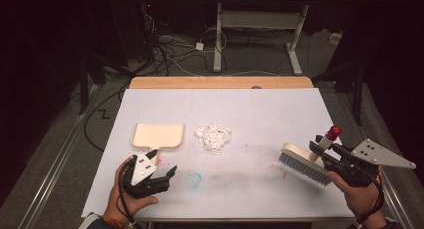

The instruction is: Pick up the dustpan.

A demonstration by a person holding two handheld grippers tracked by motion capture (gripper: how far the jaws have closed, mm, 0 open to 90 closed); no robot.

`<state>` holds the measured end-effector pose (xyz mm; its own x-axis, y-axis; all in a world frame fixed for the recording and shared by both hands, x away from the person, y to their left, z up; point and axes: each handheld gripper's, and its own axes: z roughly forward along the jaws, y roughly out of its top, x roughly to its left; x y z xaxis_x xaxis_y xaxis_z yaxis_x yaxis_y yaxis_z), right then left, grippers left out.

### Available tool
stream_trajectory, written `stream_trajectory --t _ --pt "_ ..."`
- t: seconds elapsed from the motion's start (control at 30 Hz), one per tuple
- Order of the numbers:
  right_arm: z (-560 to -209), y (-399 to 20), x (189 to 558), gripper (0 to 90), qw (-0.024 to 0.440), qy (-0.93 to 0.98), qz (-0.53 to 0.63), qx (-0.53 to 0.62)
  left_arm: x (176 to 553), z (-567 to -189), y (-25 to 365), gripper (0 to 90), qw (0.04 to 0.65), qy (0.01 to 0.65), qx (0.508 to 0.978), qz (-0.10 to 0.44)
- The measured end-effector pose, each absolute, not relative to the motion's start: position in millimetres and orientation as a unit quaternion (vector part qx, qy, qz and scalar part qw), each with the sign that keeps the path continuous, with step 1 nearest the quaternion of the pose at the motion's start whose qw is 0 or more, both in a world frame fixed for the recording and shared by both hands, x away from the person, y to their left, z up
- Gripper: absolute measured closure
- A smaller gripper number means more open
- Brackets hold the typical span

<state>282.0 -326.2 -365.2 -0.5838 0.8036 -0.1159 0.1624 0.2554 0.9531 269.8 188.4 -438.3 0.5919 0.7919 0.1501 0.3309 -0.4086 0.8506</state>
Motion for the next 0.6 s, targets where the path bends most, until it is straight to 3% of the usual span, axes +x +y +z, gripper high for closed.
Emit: stream_trajectory --t 0.13,0.4,0.6 --pt "-364.7 -326.2 281.7 70.1 0.315 0.727 0.512 0.333 268.1 -438.1 208.0 20.3 0.404 0.348 0.786 0.313" --pt "-363.5 -324.6 282.3 70.1 0.317 0.726 0.511 0.333 267.1 -443.4 237.7 23.7 0.384 0.402 0.772 0.309" --pt "-364.7 -323.1 284.3 70.0 0.319 0.727 0.506 0.337 266.1 -452.5 249.2 22.9 0.371 0.476 0.756 0.253"
